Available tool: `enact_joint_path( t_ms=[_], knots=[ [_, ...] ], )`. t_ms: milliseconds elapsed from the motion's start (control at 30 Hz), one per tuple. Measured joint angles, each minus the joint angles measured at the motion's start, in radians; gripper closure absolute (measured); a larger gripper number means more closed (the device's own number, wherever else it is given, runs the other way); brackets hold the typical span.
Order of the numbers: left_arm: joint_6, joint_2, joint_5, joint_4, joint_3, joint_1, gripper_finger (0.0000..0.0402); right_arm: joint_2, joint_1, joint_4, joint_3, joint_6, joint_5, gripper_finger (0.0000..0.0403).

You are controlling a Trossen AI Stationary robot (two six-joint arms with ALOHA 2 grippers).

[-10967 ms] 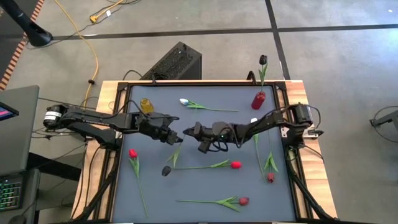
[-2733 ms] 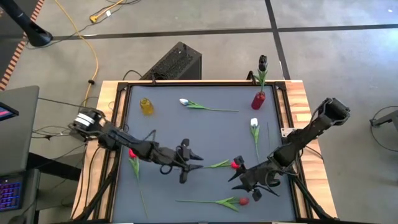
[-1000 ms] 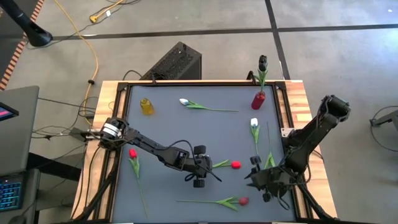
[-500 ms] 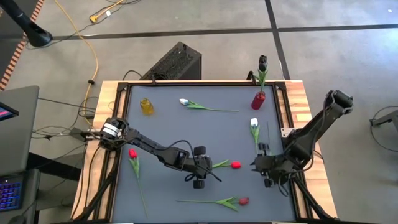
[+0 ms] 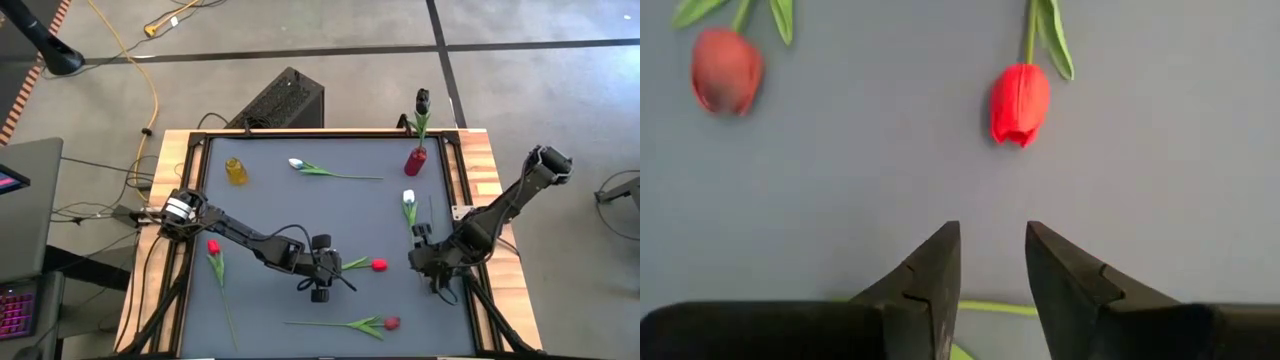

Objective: Sort flowers into vase by color
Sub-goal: Put the top dark red tulip into the red flower vase

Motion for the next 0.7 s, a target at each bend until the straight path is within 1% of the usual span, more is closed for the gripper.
enact_joint_path(
  t_ms=[133, 300, 433, 533, 600, 700],
  knots=[
    [0.0, 0.0, 0.0, 0.0, 0.0, 0.0, 0.0272, 0.0, -0.016, -0.045, 0.0, -0.111, -0.049, 0.0225],
    [-0.007, 0.0, 0.0, 0.0, 0.0, 0.0, 0.0272, 0.0, -0.016, -0.044, 0.0, -0.131, -0.066, 0.0195],
    [-0.016, 0.0, 0.0, 0.0, 0.0, 0.0, 0.0272, 0.0, -0.028, -0.039, 0.0, -0.131, -0.072, 0.0189],
    [-0.017, 0.0, 0.0, 0.0, 0.0, 0.0, 0.0272, 0.0, -0.052, 0.004, 0.0, -0.136, -0.072, 0.0189],
    [-0.017, 0.0, 0.0, 0.0, 0.0, -0.001, 0.0272, 0.0, -0.073, 0.065, 0.0, -0.183, -0.072, 0.0188],
    [-0.017, 0.0, 0.0, 0.0, 0.0, -0.001, 0.0272, 0.0, -0.098, 0.152, 0.0, -0.314, -0.079, 0.0188]
  ],
)
